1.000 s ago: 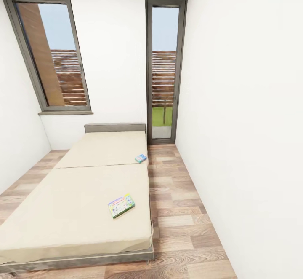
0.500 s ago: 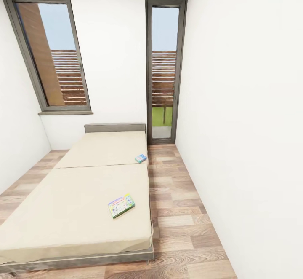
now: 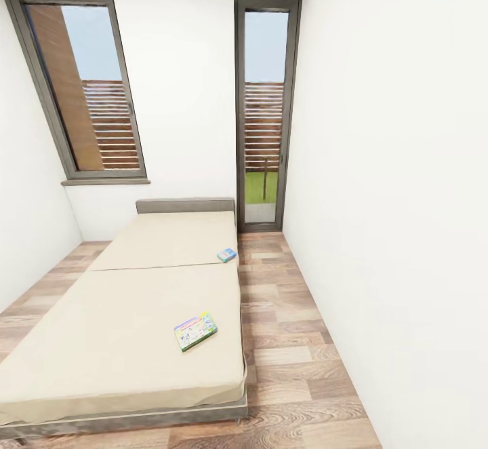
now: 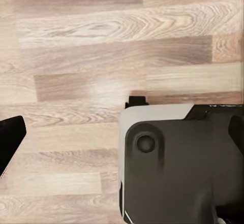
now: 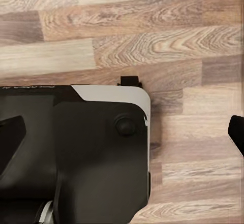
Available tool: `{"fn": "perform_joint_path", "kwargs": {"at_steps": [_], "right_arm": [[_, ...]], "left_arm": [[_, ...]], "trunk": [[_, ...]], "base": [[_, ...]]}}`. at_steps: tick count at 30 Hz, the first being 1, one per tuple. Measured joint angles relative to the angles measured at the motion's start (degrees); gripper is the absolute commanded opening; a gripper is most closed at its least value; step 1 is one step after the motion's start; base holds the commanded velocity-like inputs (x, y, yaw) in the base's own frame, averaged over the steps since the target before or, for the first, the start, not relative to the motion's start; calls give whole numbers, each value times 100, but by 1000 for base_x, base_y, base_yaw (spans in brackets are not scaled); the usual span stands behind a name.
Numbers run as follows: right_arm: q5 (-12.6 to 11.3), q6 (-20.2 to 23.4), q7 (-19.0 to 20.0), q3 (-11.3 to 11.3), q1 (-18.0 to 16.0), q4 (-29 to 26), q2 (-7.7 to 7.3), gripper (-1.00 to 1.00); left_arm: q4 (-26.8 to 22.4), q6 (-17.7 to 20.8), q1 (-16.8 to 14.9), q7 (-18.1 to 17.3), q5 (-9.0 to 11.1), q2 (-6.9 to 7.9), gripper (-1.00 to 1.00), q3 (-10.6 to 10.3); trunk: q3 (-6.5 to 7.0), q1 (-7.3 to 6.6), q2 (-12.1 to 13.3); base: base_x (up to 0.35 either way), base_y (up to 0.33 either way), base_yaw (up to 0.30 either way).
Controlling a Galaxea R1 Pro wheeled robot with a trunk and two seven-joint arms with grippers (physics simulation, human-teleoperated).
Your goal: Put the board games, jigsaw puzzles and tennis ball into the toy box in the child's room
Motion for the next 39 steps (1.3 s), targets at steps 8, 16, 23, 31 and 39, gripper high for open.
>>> {"fn": "perform_joint_path", "kwargs": {"at_steps": [8, 16, 23, 31, 39], "right_arm": [[-14, 862, -6, -18, -785, -199, -21, 100], [-80, 1413, -2, -336, -1015, -1007, -37, 100], [-99, 1580, 2, -624, -975, -1610, -26, 100], [-43, 1528, -29, -638, -911, -1709, 22, 100], [-82, 1255, -18, -647, -880, -1680, 26, 100]], "left_arm": [[-1601, 1373, -36, 3, 57, 0, 100, 45], [-2556, 2658, -659, 20, 738, 5, 100, 152], [-2613, 2928, -1316, 47, 1041, 20, 100, 167], [-2606, 2673, -1453, 51, 1074, 0, 100, 172], [-2612, 2542, -1466, 52, 1084, -11, 100, 127]], "trunk": [[0, 0, 0], [0, 0, 0], [-1, 0, 0], [-1, -1, 0], [-1, -1, 0]], "base": [[0, 0, 0], [0, 0, 0], [0, 0, 0], [0, 0, 0], [1, 0, 0]]}}
